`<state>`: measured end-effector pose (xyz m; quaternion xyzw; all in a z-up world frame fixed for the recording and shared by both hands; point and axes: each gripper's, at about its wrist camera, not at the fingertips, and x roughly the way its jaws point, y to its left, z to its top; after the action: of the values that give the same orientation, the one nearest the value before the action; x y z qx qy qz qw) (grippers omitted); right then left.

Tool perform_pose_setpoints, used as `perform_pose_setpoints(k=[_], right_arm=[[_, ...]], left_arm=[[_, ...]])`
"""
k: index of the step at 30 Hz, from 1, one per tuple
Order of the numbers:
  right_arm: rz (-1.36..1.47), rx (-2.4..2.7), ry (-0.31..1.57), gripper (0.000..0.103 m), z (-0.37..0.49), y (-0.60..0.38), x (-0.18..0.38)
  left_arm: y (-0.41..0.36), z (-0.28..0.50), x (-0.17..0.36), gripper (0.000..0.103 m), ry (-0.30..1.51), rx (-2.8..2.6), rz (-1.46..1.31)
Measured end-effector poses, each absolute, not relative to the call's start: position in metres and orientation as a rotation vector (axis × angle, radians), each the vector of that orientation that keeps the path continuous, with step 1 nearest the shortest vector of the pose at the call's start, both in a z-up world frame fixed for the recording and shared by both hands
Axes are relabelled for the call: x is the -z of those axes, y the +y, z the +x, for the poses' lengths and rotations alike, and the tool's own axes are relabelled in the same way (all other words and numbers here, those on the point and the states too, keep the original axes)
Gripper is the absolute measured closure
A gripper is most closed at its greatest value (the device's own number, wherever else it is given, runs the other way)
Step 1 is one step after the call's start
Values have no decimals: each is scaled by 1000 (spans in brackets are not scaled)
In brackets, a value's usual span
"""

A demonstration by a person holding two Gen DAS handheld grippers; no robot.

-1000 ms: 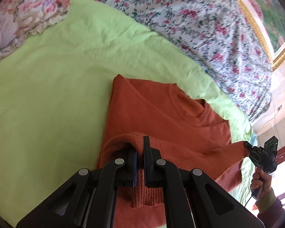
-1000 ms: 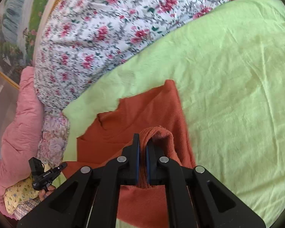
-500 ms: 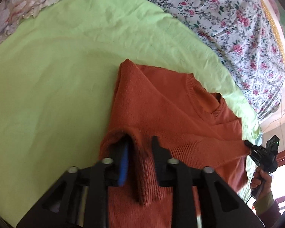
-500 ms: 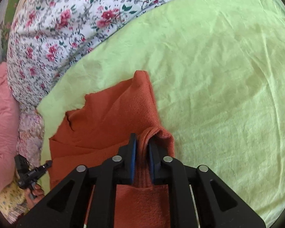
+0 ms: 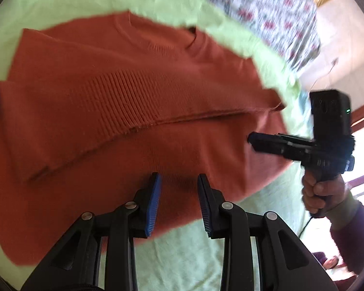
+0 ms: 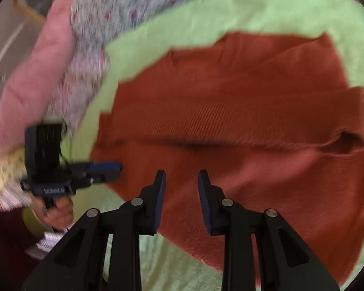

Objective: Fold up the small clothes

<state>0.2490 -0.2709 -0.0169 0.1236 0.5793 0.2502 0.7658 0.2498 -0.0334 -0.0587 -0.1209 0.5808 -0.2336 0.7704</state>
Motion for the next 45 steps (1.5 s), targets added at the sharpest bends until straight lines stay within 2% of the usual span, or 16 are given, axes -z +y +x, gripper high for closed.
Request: perform_pose_setpoints(k=[5,8,13,15,18,25,29,36,45], right_arm=[[82,-536,1306,75,276,-270,36],[37,-449,1250,78,305,-294,28],[167,-179,1092,76,355,-357,7],[251,-80,1052,76,362,-383,1],[323,-55,1025,76,360,-400,-8],[319,-83,995,76,318,-399,-29],[320,-114,1009,76,290,-375,-35],[339,-143,1052,76,244,-335,-32],[379,-157,1057,76,202,-308,-41]], left_arm=[[-18,295,56,72,1231,428,-191],[-1,337,58,78,1212,357,-165],[18,397,30,78,1078,233,-201],[30,415,18,61,1031,145,-222],[44,425,5,60,996,108,-265],[64,382,0,60,992,96,-281],[79,340,13,55,1019,74,-316],[112,272,25,55,1062,9,-342],[127,226,22,54,1089,4,-383]])
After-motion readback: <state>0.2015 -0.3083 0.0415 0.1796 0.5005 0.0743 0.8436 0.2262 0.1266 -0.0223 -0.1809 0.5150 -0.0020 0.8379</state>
